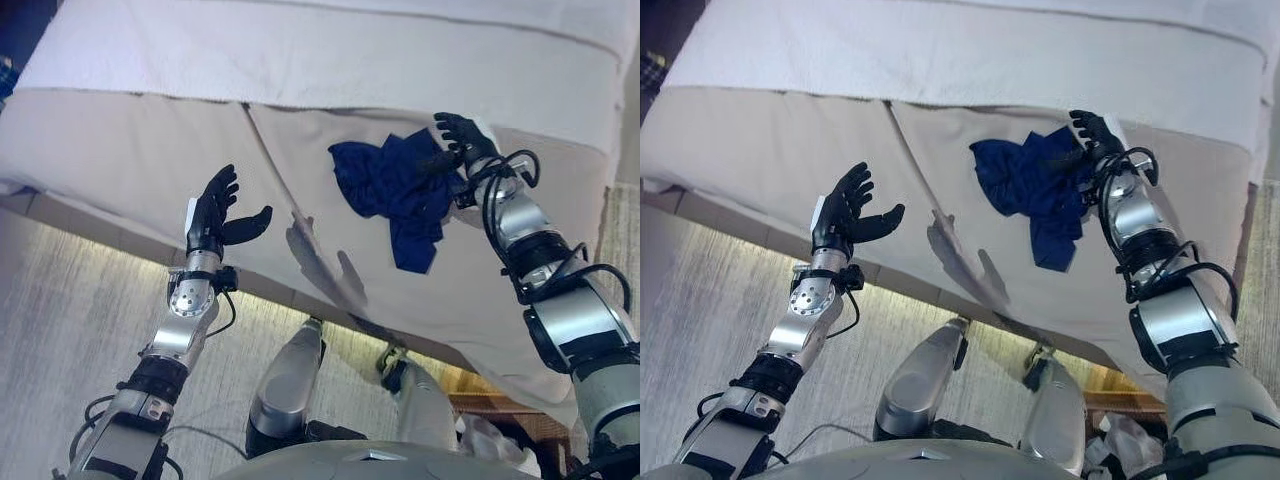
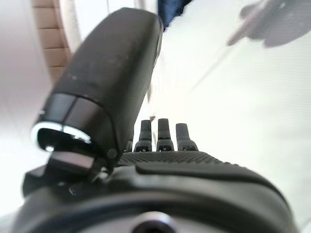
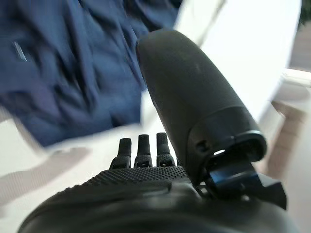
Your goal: Pick up the clothes from the bed and place them into the basket
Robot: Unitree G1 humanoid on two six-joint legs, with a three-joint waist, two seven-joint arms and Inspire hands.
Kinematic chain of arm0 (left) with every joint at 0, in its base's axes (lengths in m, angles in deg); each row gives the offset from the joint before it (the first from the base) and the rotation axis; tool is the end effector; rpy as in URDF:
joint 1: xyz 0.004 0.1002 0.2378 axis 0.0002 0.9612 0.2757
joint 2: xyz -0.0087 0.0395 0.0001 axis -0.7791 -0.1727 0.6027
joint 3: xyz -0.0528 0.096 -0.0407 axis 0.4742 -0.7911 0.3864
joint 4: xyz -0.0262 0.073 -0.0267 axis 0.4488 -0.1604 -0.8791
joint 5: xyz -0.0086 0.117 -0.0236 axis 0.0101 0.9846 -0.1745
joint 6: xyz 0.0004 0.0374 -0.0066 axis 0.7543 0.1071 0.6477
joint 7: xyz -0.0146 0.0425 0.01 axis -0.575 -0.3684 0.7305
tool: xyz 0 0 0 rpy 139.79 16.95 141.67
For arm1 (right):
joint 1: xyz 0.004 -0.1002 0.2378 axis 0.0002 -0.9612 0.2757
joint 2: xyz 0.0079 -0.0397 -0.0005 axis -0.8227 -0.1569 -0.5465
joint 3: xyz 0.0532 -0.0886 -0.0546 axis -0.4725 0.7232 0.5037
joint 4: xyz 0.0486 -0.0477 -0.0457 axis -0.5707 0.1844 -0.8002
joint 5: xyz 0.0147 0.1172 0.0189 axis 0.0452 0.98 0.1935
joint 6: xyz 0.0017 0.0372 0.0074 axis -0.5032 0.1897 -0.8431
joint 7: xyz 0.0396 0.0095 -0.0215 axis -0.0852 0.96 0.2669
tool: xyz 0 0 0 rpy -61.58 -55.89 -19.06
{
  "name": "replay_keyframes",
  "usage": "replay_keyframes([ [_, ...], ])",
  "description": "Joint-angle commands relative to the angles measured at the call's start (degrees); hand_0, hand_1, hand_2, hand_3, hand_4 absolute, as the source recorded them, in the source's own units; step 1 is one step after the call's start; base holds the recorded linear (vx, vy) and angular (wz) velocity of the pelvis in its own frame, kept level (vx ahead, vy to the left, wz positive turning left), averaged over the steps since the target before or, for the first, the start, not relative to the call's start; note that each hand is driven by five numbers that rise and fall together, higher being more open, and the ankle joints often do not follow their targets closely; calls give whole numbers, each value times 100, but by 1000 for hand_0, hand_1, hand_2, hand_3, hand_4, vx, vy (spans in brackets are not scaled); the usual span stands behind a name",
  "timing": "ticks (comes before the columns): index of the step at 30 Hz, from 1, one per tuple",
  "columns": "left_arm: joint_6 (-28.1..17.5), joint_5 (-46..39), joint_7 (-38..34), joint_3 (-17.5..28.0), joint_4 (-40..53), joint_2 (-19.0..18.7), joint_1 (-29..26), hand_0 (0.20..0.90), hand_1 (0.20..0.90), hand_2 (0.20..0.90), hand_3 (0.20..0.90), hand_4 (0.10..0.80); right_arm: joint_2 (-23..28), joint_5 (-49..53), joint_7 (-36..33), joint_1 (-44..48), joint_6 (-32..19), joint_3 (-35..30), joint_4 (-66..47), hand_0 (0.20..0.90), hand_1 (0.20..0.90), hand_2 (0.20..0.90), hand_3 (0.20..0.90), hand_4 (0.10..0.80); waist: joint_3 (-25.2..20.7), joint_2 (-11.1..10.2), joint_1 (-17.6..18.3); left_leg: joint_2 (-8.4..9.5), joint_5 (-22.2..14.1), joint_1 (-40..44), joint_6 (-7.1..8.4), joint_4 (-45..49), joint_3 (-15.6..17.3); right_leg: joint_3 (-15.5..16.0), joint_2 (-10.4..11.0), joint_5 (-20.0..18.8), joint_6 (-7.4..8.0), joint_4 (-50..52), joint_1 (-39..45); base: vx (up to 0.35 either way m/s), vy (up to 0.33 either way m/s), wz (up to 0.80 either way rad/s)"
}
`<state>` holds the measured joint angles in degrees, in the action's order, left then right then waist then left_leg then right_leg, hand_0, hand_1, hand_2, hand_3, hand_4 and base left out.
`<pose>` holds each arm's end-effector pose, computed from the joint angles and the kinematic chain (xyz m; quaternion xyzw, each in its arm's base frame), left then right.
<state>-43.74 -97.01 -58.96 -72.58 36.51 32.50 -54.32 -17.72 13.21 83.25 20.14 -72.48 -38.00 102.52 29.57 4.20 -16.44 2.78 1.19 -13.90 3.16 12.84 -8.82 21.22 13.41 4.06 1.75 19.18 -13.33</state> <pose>0.2728 0.1989 0.0358 0.0455 -0.0459 0.0535 0.9965 0.3814 -0.2253 0.1498 -0.3075 0.0578 -0.0514 0.9484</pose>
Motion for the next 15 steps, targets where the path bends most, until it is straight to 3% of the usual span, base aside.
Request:
replay_keyframes([
  [1, -632, -118, -118, -18, 831, -206, -133, 900, 900, 900, 900, 800, 74, -295, -86, 856, -279, 371, -123, 900, 900, 900, 900, 800, -330, 41, -50, 113, -543, -310, -165, 562, 365, 190, -172, 899, -309, 770, 307, 23, 54, 10],
  [9, -690, -230, -134, -47, 1159, -231, -176, 900, 900, 900, 900, 800, 100, -669, -114, 1178, 40, 438, 527, 900, 900, 900, 900, 800, -34, 170, -150, 219, -503, -594, -241, 659, 371, 249, -73, 852, -260, 919, -34, -17, 30, 3],
  [15, -640, -224, -228, -198, 1415, -259, -167, 900, 900, 900, 900, 800, 277, -1697, 91, 1402, 735, 770, 1130, 900, 900, 900, 900, 800, 23, 240, -151, 272, -599, -908, -315, 925, 472, 221, 36, 902, -235, 1285, -432, -9, 29, 4],
])
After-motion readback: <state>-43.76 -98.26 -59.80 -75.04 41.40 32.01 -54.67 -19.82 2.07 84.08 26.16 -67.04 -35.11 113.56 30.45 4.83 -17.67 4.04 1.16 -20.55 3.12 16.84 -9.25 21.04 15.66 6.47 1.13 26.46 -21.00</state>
